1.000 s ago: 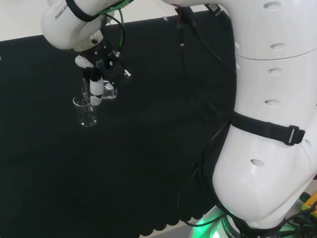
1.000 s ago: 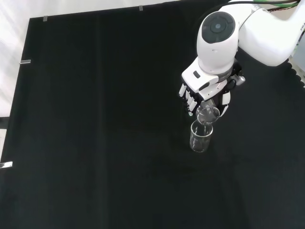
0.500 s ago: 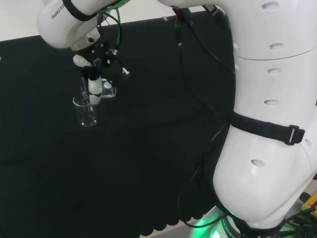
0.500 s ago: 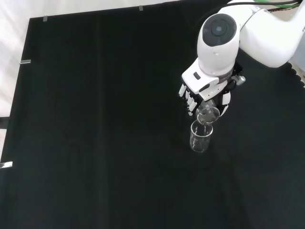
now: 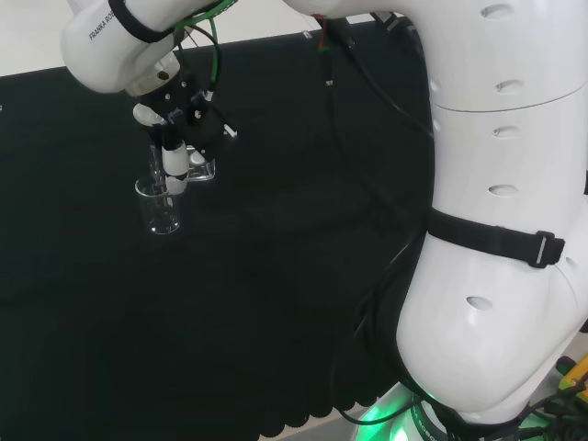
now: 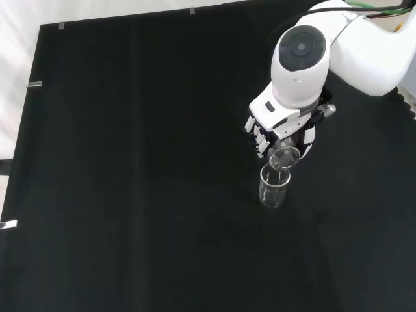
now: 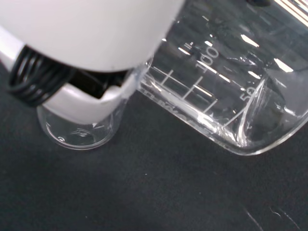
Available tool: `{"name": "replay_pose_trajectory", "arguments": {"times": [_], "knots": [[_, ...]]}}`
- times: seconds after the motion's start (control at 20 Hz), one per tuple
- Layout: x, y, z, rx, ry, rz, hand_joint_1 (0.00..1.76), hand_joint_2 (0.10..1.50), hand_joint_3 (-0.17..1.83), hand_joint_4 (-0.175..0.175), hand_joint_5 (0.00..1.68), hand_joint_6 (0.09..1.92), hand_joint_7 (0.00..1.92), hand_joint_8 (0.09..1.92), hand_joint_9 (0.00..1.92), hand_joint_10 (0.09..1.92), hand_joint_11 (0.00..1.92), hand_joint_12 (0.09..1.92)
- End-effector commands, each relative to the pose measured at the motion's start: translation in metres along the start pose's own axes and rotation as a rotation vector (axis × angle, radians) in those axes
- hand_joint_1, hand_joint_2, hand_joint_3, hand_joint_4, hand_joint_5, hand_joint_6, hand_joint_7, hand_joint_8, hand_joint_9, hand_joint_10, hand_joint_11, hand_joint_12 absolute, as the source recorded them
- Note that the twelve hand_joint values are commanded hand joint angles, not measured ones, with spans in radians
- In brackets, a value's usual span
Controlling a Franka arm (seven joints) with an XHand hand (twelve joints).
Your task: Pour the water from the handheld beaker into the one on the table.
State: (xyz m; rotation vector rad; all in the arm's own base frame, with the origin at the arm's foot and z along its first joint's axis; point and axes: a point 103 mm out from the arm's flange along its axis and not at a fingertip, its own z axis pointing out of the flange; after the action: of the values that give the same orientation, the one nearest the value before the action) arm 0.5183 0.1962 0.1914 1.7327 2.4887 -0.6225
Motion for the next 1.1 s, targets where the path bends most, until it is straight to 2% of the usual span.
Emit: {"name": "replay_pose_trajectory", "arguments": {"times": [0.05, 1.1], "knots": [[0.0, 0.0, -0.0005, 0.01, -0.011, 0.003, 1.33, 0.64, 0.57, -0.175, 1.47, 0.22, 1.6, 0.09, 1.54, 0.09, 1.08, 0.87], [0.004, 0.0029, -0.0025, 0.046, -0.06, 0.017, 1.33, 0.64, 0.57, -0.175, 1.47, 0.22, 1.6, 0.09, 1.54, 0.09, 1.07, 0.87]]}}
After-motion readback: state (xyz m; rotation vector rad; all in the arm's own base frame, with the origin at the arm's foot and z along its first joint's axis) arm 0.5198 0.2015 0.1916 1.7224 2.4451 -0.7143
